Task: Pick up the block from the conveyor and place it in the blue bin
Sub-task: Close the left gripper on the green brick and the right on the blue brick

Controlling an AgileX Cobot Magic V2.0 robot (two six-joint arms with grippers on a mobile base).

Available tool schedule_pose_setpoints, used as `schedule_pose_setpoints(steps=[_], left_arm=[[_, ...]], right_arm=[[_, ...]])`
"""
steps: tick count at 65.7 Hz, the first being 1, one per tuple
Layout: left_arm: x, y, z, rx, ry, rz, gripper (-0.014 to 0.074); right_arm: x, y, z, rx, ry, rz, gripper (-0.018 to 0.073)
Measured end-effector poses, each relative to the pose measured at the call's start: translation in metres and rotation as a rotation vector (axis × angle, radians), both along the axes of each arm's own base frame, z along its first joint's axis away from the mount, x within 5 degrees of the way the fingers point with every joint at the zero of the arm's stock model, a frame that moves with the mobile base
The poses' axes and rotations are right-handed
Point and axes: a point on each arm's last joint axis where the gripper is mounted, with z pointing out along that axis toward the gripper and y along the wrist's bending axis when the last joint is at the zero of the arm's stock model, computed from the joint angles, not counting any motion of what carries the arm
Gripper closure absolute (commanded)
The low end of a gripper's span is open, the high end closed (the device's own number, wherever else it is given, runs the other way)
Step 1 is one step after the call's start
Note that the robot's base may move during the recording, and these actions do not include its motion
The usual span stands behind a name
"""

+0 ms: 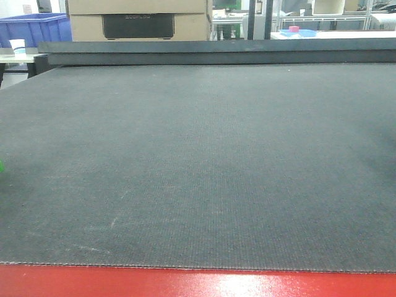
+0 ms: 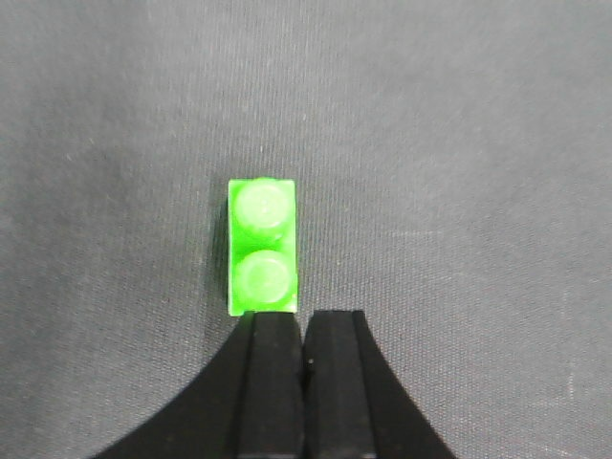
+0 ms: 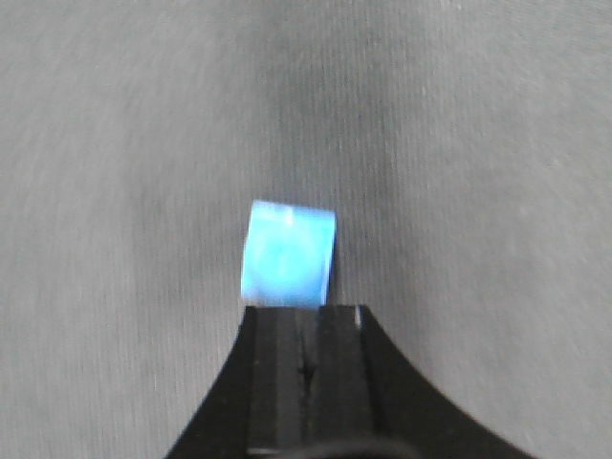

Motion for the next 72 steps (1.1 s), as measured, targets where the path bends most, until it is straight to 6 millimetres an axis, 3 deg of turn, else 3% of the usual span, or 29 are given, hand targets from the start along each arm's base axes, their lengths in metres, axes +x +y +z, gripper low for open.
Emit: schedule_pose_setpoints(steps=[8, 13, 26, 30, 35, 46, 59, 67, 72], left_arm=[[0.003, 0.0, -0.004, -0.002, 0.015, 0.0, 0.0707], [0.003, 0.0, -0.004, -0.003, 0.018, 0.002, 0.0707], [0.004, 0.0, -0.004, -0.004, 0.02, 0.004, 0.0707], [0.004, 0.0, -0.004, -0.004, 0.02, 0.004, 0.0707], [0.004, 0.0, -0.004, -0.01, 0.021, 0.015, 0.0707], [0.003, 0.0, -0.003, -0.028, 0.054, 0.058, 0.0707], [0.017, -0.004, 0.005, 0.048, 0.133, 0.026, 0.0707], [0.031, -0.007, -0.002, 0.065, 0.199, 0.028, 0.0699], [0.038, -0.007, -0.01, 0.073, 0.228, 0.028, 0.064]], right_arm=[[0.018, 0.0, -0.007, 0.01, 0.025, -0.026, 0.027], [0.025, 0.0, -0.016, 0.015, 0.055, -0.037, 0.0151], [0.038, 0.001, -0.053, 0.02, 0.178, -0.046, 0.0117], [0.042, 0.001, -0.063, 0.02, 0.208, -0.049, 0.0146], [0.044, 0.001, -0.07, 0.019, 0.23, -0.049, 0.0263], [0.043, 0.001, -0.069, 0.019, 0.245, -0.05, 0.0733], [0.036, 0.001, -0.037, 0.026, 0.163, -0.047, 0.0721], [0.027, 0.002, -0.018, 0.037, 0.129, -0.046, 0.0721], [0.021, 0.002, -0.009, 0.04, 0.12, -0.044, 0.0721]])
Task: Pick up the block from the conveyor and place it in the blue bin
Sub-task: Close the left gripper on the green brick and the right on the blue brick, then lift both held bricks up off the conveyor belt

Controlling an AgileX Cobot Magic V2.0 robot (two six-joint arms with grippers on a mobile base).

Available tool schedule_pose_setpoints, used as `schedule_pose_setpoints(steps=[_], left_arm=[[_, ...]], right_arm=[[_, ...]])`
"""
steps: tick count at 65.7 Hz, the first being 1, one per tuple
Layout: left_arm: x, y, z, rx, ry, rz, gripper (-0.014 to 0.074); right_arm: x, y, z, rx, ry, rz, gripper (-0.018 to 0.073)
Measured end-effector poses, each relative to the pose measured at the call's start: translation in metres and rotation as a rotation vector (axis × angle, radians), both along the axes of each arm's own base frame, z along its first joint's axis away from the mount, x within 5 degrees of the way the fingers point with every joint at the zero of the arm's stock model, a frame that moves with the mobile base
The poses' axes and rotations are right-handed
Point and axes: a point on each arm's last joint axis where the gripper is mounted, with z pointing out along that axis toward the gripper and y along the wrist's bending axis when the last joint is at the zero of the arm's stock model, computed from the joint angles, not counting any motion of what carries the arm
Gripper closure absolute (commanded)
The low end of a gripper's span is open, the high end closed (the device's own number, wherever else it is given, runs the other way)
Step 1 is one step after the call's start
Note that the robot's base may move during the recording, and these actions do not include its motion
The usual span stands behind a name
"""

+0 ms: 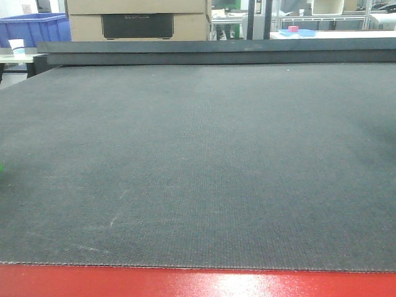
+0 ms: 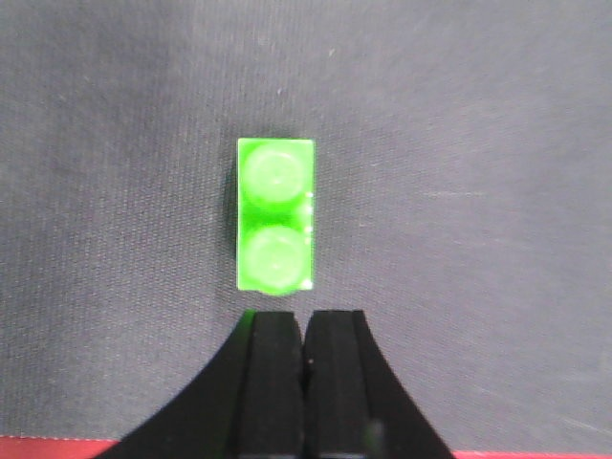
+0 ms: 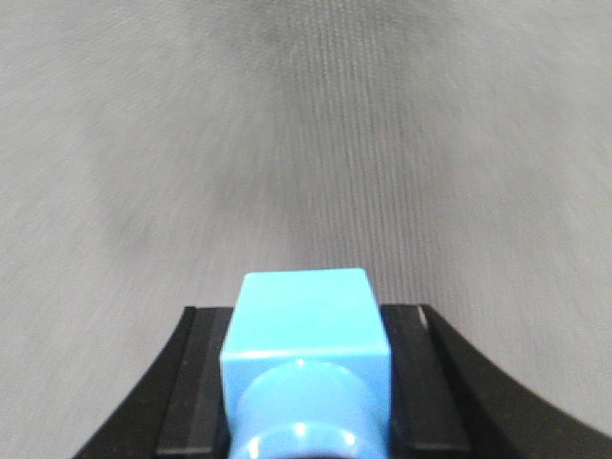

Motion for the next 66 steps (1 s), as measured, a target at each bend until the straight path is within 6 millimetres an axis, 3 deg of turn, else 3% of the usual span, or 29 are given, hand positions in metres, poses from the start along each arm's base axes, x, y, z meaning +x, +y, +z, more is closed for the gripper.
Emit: schedule_pose_setpoints(steps=[14, 17, 21, 35, 45, 54, 66], left_arm=[[0.016, 0.001, -0.021, 0.03, 0.046, -0.001, 0.0223], [0.021, 0.001, -0.024, 0.029, 0.037, -0.001, 0.0162], [0.027, 0.0, -0.03, 0.025, 0.022, -0.001, 0.0144], [0.047, -0.002, -0.068, 0.019, 0.11, 0.004, 0.0242], [0.053, -0.002, -0.088, 0.023, 0.17, 0.003, 0.0455], [0.055, -0.002, -0.079, 0.028, 0.142, 0.001, 0.0711], [0.045, -0.001, -0.033, 0.023, -0.035, -0.006, 0.0707]], right_arm=[[-0.004, 0.0, 0.008, 0.004, -0.022, -0.003, 0.0721], [-0.004, 0.0, 0.008, 0.004, -0.022, -0.003, 0.0721], [-0.004, 0.0, 0.008, 0.005, -0.027, -0.004, 0.0721], [-0.003, 0.001, 0.008, 0.011, -0.03, -0.007, 0.0721], [-0.003, 0.001, 0.008, 0.01, -0.031, -0.005, 0.0721], [-0.004, 0.001, 0.011, 0.01, -0.052, -0.006, 0.0721], [-0.014, 0.0, 0.037, -0.01, -0.188, 0.044, 0.0721]])
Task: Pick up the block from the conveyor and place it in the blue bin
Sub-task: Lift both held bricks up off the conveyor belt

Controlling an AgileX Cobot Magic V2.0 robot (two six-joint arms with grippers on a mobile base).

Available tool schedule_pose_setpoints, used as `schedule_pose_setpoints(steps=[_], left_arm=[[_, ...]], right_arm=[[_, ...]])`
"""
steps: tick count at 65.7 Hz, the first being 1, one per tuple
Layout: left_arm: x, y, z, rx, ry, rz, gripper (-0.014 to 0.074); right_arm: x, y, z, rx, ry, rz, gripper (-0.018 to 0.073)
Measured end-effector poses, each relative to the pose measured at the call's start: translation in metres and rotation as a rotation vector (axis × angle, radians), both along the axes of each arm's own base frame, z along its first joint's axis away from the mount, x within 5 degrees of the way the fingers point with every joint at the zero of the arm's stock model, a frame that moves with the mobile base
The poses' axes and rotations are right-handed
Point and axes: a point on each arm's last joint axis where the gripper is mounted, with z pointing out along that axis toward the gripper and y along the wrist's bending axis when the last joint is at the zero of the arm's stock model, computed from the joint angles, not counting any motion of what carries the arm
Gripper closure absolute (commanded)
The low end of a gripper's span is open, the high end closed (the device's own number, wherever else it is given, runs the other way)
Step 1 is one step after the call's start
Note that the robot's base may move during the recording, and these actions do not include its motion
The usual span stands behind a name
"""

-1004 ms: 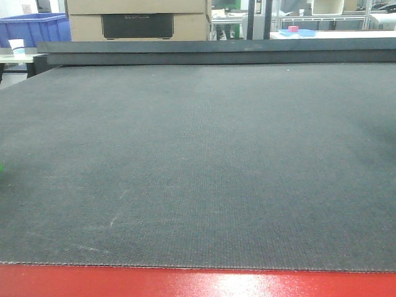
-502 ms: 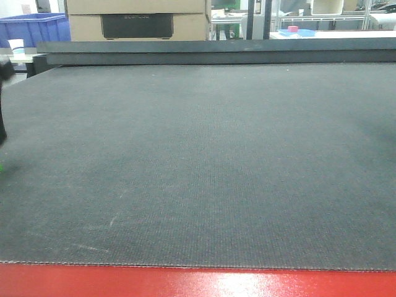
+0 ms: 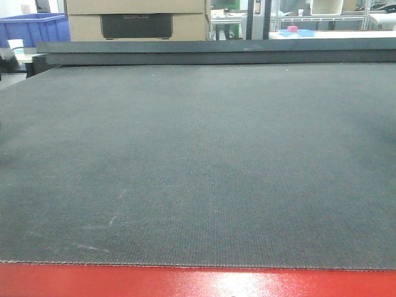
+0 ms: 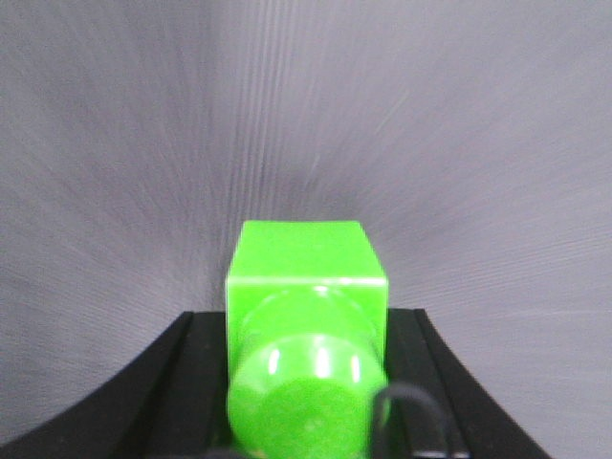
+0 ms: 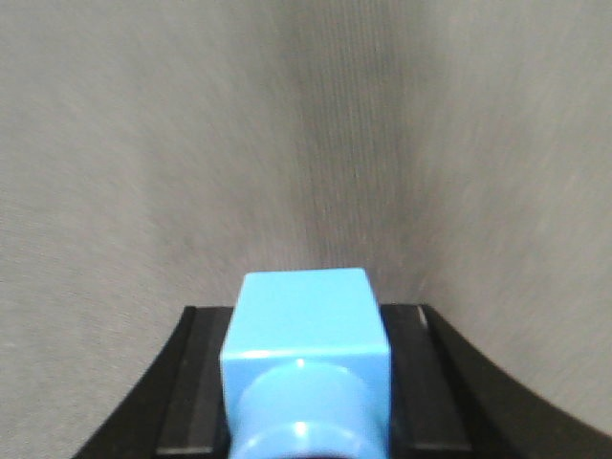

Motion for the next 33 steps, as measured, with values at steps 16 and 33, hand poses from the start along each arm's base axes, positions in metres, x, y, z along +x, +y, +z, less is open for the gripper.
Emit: schedule_pose_setpoints(steps=[16, 33], left_arm=[[-0.039, 0.002, 0.049, 0.007, -0.372, -0.058, 0.0707], [-0.095, 0.005, 0.051, -0.013, -0.702, -0.055, 0.0707]], right_arm=[[-0.035, -0.002, 0.027, -0.053, -0.281, 0.056, 0.0721], [-0.091, -0.004, 0.009, -0.073, -0.484, 0.029, 0.0721]])
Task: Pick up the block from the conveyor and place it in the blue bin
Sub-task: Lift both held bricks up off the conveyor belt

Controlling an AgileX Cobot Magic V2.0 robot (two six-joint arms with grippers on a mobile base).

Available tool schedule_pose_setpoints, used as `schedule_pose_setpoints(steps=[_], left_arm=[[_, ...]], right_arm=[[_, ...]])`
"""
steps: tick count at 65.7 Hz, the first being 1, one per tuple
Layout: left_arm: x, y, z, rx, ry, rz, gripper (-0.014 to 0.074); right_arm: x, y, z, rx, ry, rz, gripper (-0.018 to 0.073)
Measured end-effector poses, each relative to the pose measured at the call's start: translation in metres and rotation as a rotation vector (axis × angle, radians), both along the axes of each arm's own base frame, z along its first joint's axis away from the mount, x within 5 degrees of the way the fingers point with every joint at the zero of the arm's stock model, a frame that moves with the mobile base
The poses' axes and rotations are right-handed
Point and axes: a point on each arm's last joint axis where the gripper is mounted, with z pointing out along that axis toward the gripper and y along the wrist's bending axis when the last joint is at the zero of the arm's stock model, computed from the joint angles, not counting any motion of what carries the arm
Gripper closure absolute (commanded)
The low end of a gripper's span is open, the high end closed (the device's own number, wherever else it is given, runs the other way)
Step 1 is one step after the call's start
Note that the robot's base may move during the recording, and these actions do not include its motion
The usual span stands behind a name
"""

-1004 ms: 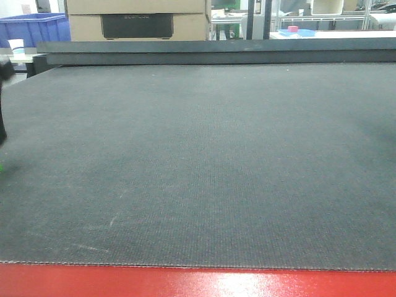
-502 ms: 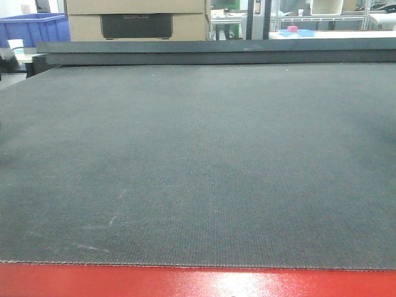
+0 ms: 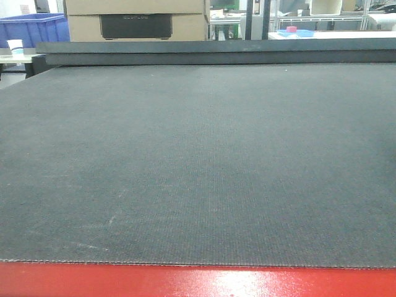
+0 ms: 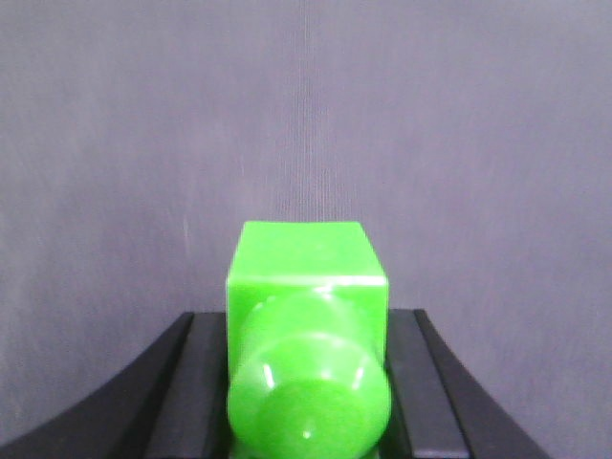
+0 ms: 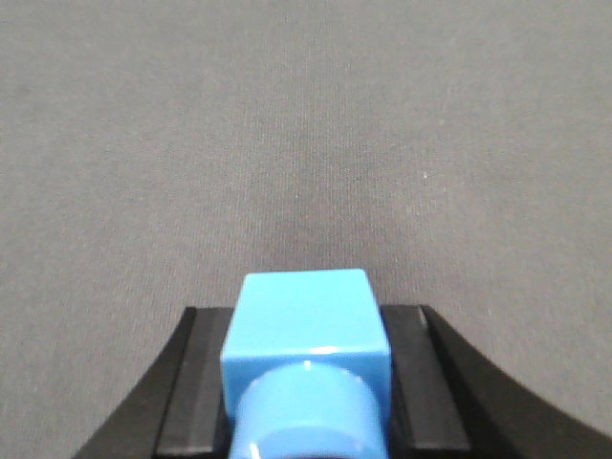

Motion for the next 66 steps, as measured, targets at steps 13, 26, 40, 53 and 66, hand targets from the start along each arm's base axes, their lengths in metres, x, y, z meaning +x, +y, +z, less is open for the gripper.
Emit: schedule_pose_setpoints(steps=[13, 26, 40, 53, 66], left_arm=[[-0.043, 0.003, -0.012, -0.009, -0.134, 0.0, 0.0707], [-0.083, 0.005, -0.003, -0.016, -0.24, 0.0, 0.0707], [-0.125, 0.008, 0.017, -0.026, -0.413, 0.0, 0.0707], [-0.151, 0.01, 0.026, -0.033, -0.533, 0.0, 0.0707], [-0.166, 0.011, 0.03, -0.038, -0.6, 0.0, 0.0707]], right_arm=[[-0.052, -0.001, -0.011, -0.008, -0.128, -0.006, 0.0721], [-0.093, -0.003, -0.012, -0.058, -0.275, -0.004, 0.0721], [-0.132, -0.004, 0.005, -0.06, -0.494, -0.011, 0.0721], [-0.157, -0.004, 0.012, -0.059, -0.621, -0.015, 0.0721], [-0.164, -0.004, 0.013, -0.059, -0.658, -0.016, 0.0721]])
